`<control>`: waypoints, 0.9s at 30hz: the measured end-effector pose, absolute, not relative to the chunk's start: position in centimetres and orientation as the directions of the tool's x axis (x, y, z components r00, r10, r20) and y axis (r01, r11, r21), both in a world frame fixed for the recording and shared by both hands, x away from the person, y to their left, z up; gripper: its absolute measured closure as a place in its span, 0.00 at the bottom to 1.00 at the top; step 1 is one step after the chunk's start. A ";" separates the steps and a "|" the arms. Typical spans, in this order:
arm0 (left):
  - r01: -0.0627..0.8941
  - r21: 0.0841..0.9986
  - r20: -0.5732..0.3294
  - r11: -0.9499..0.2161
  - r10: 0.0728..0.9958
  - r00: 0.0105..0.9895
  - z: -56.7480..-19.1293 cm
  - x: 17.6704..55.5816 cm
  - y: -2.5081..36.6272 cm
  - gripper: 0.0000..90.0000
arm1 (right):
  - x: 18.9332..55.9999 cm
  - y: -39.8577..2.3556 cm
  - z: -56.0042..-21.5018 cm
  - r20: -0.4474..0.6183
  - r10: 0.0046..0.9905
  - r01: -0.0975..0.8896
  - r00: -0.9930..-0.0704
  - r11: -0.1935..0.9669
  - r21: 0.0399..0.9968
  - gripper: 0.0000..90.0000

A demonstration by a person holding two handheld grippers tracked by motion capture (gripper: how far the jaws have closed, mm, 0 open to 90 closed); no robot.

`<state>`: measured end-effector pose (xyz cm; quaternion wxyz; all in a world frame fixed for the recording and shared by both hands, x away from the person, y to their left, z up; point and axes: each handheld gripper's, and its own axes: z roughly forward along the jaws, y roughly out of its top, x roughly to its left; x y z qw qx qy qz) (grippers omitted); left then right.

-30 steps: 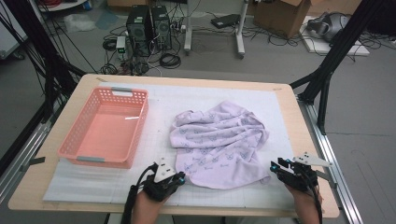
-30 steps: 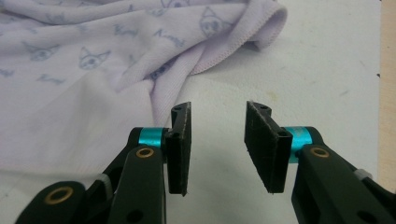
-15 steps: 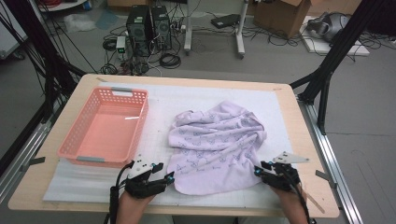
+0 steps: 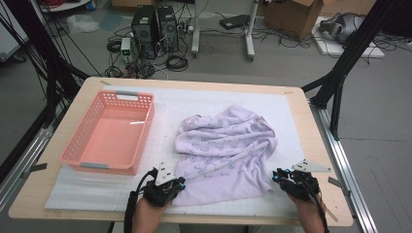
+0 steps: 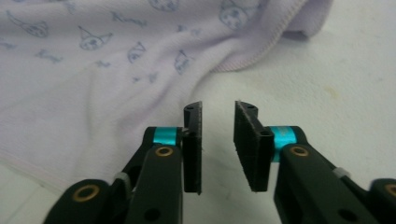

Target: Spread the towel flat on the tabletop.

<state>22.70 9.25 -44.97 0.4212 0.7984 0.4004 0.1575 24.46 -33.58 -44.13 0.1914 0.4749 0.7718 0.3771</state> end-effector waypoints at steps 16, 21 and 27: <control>0.536 0.808 -0.114 -0.244 0.828 0.550 -44.8 21.6 13.3 0.96 | 24.7 -28.3 -44.7 0.043 0.810 0.564 -0.586 0.369 0.739 0.87; 0.538 0.813 -0.140 -0.221 0.824 0.549 -44.8 21.5 13.4 0.96 | 24.4 -28.3 -44.3 0.014 0.789 0.557 -0.614 0.420 0.717 0.98; 0.578 0.802 -0.276 -0.149 0.766 0.581 -45.2 21.3 13.5 0.95 | 22.5 -31.7 -43.7 -0.024 0.816 0.599 -0.578 0.444 0.667 0.98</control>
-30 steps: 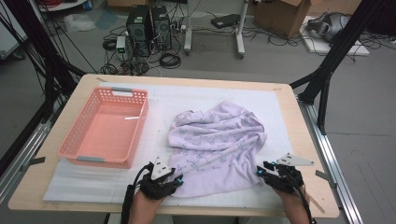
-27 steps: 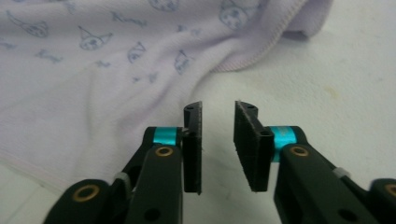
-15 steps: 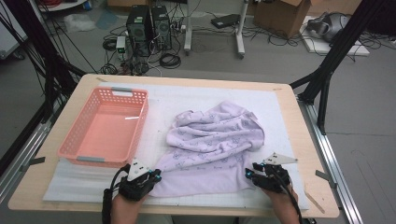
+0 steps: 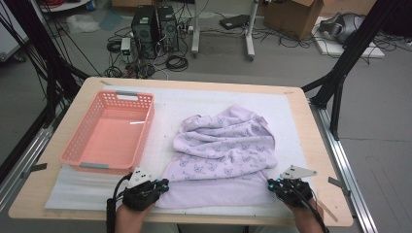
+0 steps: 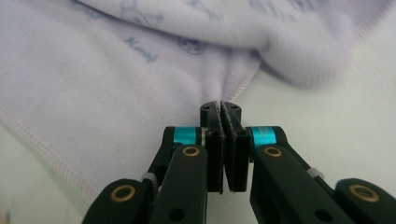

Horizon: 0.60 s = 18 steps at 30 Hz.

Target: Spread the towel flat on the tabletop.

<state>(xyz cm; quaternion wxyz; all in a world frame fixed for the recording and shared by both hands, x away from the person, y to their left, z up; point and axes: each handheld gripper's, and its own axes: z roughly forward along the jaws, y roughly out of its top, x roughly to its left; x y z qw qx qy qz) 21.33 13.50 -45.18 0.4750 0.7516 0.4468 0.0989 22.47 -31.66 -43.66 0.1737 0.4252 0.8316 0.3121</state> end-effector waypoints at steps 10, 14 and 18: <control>0.573 0.803 -0.279 -0.161 0.749 0.602 -45.3 21.4 12.3 0.48 | 20.9 -33.2 -43.1 0.001 0.847 0.609 -0.531 0.381 0.696 0.69; 0.543 0.807 -0.199 -0.232 0.758 0.621 -45.5 20.9 11.3 0.60 | 21.1 -32.7 -43.9 -0.001 0.846 0.618 -0.534 0.391 0.682 0.75; 0.542 0.797 -0.173 -0.265 0.760 0.626 -45.2 19.9 11.4 0.97 | 20.4 -33.0 -43.7 0.020 0.819 0.613 -0.573 0.413 0.673 0.97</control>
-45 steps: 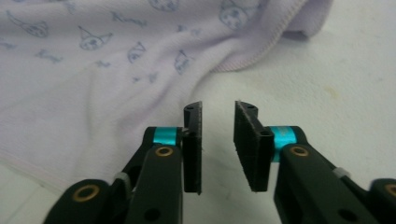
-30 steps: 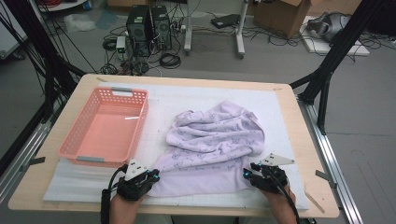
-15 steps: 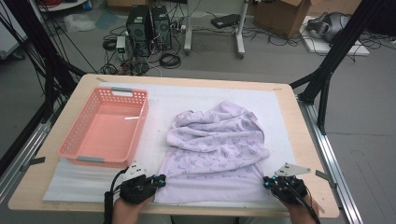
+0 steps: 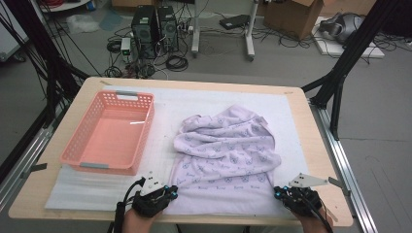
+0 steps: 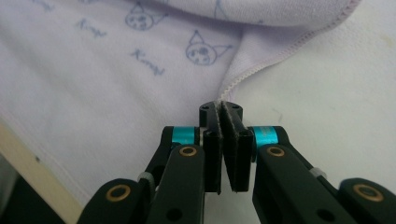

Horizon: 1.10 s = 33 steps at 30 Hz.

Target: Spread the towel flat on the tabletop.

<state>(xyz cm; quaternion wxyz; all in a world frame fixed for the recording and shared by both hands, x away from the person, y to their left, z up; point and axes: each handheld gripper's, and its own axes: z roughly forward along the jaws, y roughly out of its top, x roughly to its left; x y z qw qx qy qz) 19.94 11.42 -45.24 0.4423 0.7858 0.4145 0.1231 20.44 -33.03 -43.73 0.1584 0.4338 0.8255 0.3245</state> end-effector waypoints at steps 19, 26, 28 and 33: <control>0.572 0.805 -0.267 -0.157 0.765 0.587 -45.6 20.1 12.4 0.47 | 18.3 -35.2 -43.0 0.076 0.853 0.621 -0.516 0.312 0.719 0.63; 0.522 0.792 -0.090 -0.316 0.786 0.612 -45.0 21.2 10.6 0.96 | 21.9 -33.3 -44.0 0.037 0.840 0.616 -0.541 0.366 0.698 0.93; 0.532 0.800 -0.113 -0.277 0.801 0.587 -44.8 22.0 10.9 0.96 | 22.6 -33.1 -43.9 0.053 0.839 0.610 -0.541 0.348 0.712 0.96; 0.527 0.824 -0.104 -0.208 0.859 0.501 -44.5 24.2 11.8 0.96 | 24.6 -32.9 -44.0 -0.005 0.883 0.567 -0.469 0.305 0.765 0.97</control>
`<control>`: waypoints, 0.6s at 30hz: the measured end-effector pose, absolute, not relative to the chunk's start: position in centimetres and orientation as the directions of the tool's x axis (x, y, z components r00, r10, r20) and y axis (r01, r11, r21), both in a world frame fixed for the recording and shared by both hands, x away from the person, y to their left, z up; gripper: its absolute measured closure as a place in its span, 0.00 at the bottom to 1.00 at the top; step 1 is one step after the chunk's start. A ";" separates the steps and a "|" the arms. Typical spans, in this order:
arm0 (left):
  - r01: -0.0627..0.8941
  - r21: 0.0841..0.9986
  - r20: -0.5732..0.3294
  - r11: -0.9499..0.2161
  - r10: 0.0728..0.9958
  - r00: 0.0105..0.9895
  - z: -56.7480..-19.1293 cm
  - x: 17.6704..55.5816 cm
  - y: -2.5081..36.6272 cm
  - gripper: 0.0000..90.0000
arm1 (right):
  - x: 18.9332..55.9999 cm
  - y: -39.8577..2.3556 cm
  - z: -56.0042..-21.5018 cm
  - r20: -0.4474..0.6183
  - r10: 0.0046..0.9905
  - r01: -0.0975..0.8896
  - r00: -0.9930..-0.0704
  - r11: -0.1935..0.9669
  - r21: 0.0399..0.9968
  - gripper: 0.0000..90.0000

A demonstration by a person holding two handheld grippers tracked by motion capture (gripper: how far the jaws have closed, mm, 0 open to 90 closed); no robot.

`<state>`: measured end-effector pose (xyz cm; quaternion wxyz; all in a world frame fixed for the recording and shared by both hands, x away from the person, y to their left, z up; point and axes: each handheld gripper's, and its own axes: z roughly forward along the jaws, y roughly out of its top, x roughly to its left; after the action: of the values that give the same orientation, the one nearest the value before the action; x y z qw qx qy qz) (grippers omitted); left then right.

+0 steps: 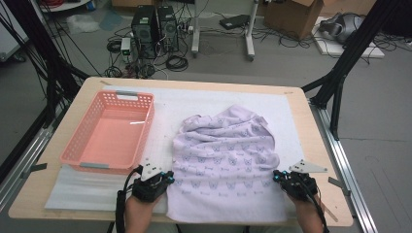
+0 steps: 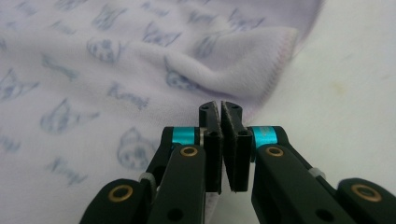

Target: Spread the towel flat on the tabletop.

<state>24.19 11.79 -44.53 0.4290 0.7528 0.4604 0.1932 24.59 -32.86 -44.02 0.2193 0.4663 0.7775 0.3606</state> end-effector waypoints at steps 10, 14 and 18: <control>0.532 0.835 -0.196 -0.141 0.827 0.527 -45.1 23.1 12.8 0.56 | 23.7 -32.9 -43.5 0.023 0.902 0.560 -0.432 0.248 0.791 0.70; 0.560 0.815 -0.230 -0.151 0.803 0.550 -45.4 22.2 13.2 0.56 | 22.4 -33.2 -43.5 0.054 0.866 0.583 -0.497 0.287 0.760 0.65; 0.553 0.817 -0.224 -0.166 0.792 0.569 -45.8 20.8 13.1 0.57 | 21.1 -33.3 -43.8 0.012 0.854 0.593 -0.521 0.351 0.725 0.65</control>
<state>20.84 13.14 -45.82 0.4666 0.7527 0.4465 0.1281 21.06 -33.29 -43.81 0.1882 0.4520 0.8000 0.3468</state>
